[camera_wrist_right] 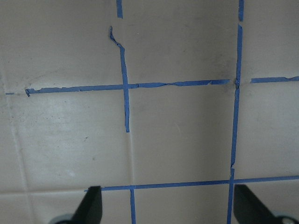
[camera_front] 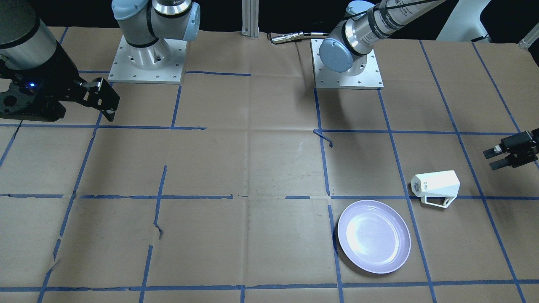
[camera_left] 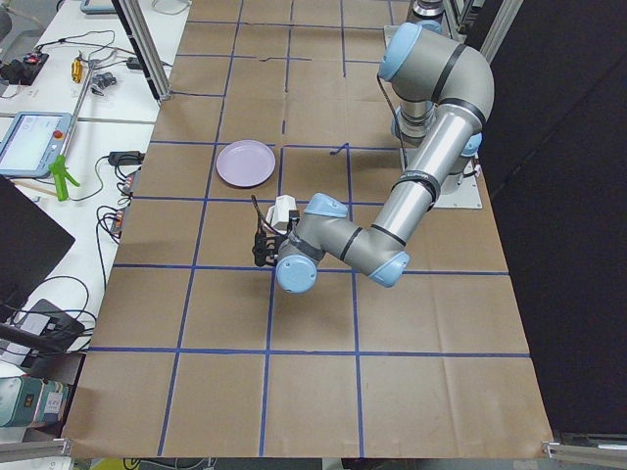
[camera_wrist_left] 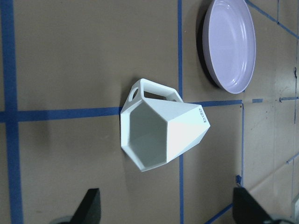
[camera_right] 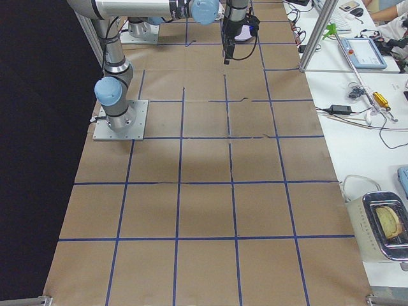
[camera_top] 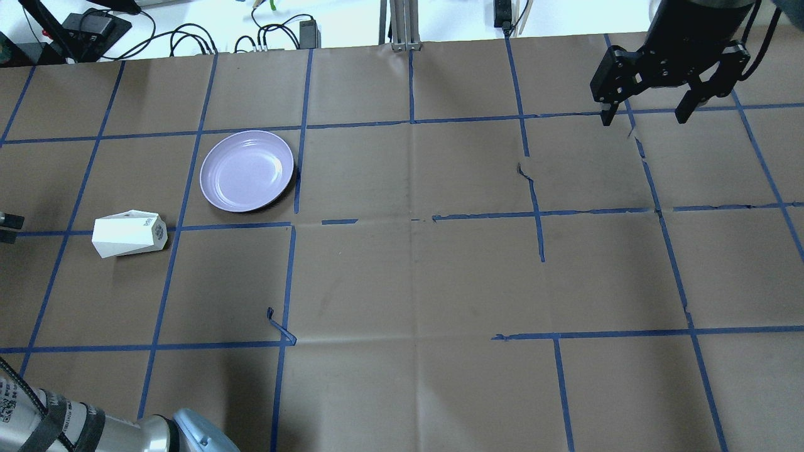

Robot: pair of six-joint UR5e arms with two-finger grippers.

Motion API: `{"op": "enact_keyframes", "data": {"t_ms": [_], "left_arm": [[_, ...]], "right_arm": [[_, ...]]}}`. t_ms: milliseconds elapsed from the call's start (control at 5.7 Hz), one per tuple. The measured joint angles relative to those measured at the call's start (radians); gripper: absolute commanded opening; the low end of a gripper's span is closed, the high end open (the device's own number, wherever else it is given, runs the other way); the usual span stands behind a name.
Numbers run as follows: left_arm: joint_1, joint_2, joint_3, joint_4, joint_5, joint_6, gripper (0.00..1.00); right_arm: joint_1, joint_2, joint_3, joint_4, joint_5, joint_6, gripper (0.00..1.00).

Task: Flip cup and place on plate
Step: 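Lower the left gripper beside the white cup lying on its side, then close the left gripper on the white cup's open end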

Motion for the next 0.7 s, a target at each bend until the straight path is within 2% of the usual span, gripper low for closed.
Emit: {"op": "enact_keyframes", "data": {"t_ms": [351,702], "left_arm": [[-0.039,-0.017,-0.038,0.001,-0.054,0.016,0.98],[-0.063,-0.054,-0.041,0.006,-0.055,0.038,0.97]], "right_arm": [[0.000,0.000,0.000,0.000,0.000,0.000,1.00],[0.000,0.000,0.000,0.000,0.000,0.000,1.00]]}}
